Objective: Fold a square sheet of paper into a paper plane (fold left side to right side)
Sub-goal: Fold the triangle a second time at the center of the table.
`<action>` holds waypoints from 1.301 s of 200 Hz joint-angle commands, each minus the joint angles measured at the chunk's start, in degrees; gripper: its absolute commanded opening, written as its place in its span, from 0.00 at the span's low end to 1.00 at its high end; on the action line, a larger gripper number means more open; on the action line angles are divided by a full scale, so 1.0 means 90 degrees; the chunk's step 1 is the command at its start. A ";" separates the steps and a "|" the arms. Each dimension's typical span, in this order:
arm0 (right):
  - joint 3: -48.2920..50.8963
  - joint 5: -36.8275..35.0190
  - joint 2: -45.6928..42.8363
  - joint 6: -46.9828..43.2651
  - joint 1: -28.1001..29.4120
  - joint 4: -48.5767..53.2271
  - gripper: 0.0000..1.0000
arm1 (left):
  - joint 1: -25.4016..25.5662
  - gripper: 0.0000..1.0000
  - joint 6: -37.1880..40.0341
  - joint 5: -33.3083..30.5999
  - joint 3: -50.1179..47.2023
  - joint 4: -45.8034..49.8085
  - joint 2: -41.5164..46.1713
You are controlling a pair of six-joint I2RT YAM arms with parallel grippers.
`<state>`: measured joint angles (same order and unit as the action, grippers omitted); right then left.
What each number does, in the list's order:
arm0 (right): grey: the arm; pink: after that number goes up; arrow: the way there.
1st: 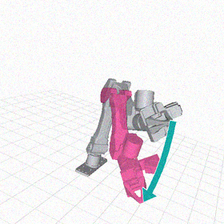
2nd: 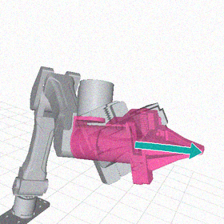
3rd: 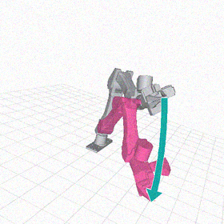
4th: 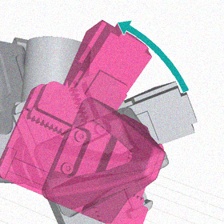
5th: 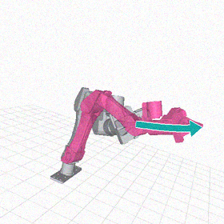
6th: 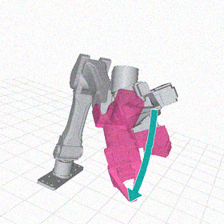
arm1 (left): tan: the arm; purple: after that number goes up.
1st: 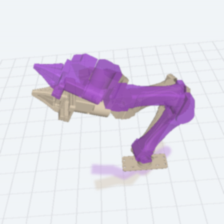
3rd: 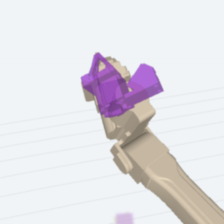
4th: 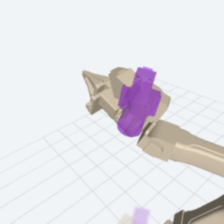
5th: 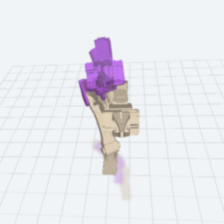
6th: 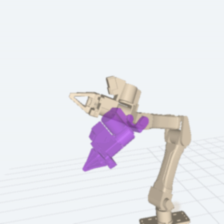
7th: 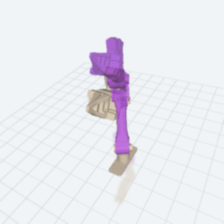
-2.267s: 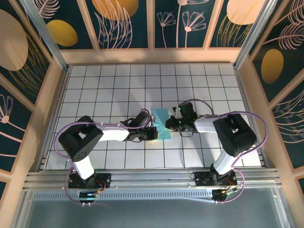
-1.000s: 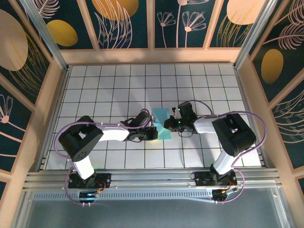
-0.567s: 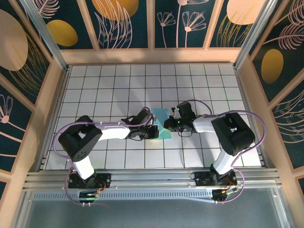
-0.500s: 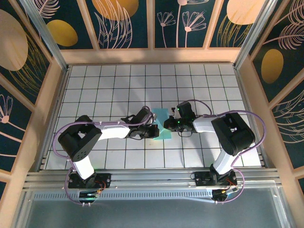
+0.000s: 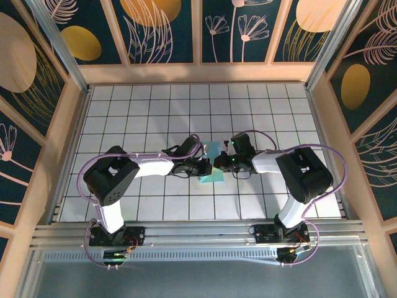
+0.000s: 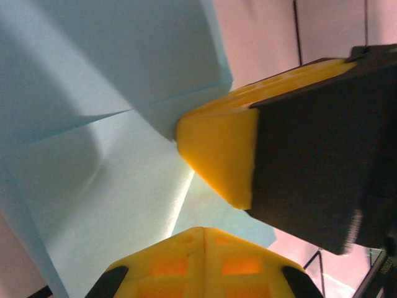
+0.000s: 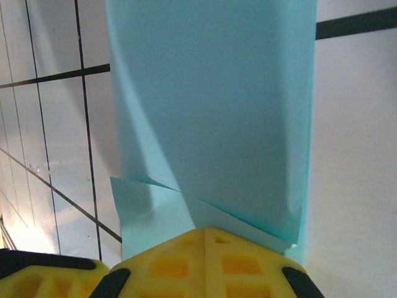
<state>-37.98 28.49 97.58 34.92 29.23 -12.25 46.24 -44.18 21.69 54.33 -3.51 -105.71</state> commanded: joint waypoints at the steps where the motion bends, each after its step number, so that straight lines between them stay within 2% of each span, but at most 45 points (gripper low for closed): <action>1: 0.0128 -0.0409 0.0291 -0.0013 0.0062 0.0518 0.00 | -0.0020 0.00 0.0084 0.0113 0.0121 -0.0089 -0.0165; 150: 0.0011 -0.0480 0.0378 -0.0110 0.0092 0.0709 0.00 | -0.0030 0.00 0.0143 -0.0259 0.0521 -0.0139 -0.0550; 260: -0.0009 -0.0558 0.0486 -0.0206 0.0034 0.0858 0.00 | -0.0029 0.00 0.0122 -0.0292 -0.0084 -0.0069 -0.0435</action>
<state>-39.22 27.31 98.37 34.81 29.26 -11.57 46.22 -43.16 20.21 56.07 -4.69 -109.25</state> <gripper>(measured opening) 0.052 0.054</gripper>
